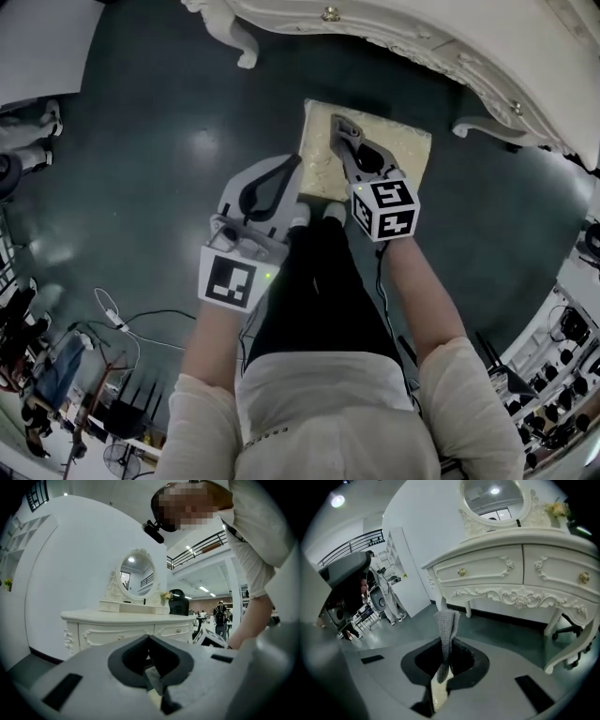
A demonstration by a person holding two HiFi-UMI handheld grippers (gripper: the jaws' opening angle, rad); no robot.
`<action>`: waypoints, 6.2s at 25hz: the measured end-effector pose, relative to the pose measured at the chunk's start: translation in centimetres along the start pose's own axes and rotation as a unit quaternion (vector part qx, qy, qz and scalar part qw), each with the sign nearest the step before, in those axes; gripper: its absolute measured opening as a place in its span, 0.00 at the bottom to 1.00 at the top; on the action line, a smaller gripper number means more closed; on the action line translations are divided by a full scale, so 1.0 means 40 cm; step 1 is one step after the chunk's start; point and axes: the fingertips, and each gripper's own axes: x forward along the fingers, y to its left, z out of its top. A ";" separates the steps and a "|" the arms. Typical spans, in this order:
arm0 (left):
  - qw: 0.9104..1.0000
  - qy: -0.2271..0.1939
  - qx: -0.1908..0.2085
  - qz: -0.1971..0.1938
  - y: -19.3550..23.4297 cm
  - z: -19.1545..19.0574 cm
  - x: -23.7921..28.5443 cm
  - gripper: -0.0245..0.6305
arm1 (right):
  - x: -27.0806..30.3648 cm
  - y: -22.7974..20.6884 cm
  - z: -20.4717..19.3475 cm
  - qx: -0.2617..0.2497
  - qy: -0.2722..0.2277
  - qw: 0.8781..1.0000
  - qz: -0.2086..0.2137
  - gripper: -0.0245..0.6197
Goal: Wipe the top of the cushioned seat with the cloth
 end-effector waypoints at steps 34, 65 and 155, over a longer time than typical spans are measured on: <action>0.998 0.016 0.024 -0.054 -0.015 -0.343 0.156 0.04 | 0.303 -0.151 -0.282 0.024 0.123 0.991 -0.044 0.09; 0.996 0.048 0.054 -0.044 -0.266 -0.368 0.308 0.04 | 0.057 -0.513 -0.395 0.052 0.146 0.983 -0.094 0.09; 0.995 0.060 0.062 -0.052 -0.307 -0.381 0.244 0.04 | -0.002 -0.394 -0.507 0.103 0.173 0.978 -0.061 0.09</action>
